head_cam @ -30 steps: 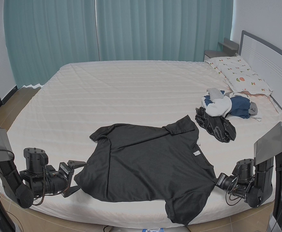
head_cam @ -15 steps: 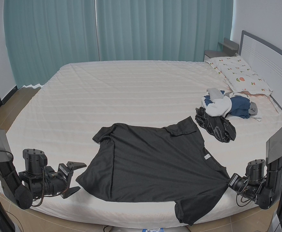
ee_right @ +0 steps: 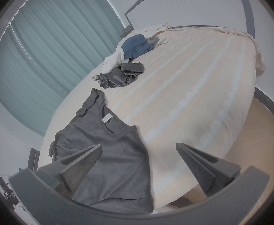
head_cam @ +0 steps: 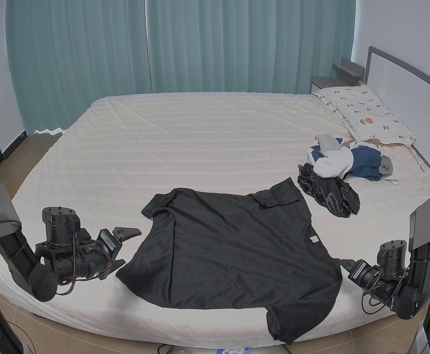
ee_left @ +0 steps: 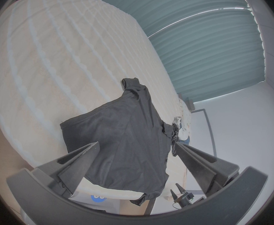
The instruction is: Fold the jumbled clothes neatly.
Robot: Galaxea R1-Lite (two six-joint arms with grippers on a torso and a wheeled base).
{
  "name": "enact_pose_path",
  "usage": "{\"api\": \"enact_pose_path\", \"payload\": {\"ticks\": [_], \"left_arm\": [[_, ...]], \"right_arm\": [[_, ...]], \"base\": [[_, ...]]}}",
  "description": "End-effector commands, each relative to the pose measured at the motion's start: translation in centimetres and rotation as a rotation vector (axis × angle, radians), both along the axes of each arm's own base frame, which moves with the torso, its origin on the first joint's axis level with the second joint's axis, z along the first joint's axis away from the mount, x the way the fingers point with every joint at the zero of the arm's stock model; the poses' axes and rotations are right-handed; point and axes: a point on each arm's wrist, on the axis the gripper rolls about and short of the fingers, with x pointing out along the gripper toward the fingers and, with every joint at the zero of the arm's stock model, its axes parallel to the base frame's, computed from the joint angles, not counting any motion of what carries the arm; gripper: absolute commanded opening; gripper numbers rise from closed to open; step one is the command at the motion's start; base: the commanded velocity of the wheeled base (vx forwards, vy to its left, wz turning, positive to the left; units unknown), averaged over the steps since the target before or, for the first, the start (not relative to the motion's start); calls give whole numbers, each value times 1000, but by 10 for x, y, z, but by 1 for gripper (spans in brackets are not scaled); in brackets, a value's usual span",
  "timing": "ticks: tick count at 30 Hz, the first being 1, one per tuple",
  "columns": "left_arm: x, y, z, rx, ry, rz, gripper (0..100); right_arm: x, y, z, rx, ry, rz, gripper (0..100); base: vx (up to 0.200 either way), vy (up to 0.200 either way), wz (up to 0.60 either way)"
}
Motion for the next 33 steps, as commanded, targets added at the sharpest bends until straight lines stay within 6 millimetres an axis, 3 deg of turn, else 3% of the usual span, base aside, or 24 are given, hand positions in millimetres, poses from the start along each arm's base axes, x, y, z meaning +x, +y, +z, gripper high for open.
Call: {"api": "enact_pose_path", "payload": {"ticks": [1,4,10,14,15,21,26,33], "left_arm": [[41,-30,3,92,51,-57,100],[61,-55,-14,237,104,-49,100],[67,-53,-37,446,120,-66,100],[65,-48,-41,493,130,-50,100],[58,-34,-46,509,167,-21,100],[49,-6,-53,505,234,38,100],[46,15,-52,446,165,98,100],[42,14,-67,439,196,79,100]], "right_arm": [[-8,21,14,35,-66,36,100],[-11,31,14,24,-72,54,100],[-11,31,14,22,-73,46,100],[-11,31,13,21,-66,47,100],[-11,32,9,18,-48,49,100],[-12,32,4,13,-30,51,100],[-12,32,4,14,-30,54,100],[-12,33,4,15,-30,60,100]], "base": [[0,0,0],[0,0,0],[0,0,0],[0,0,0],[0,0,0],[0,0,0],[0,0,0],[0,0,0]]}}
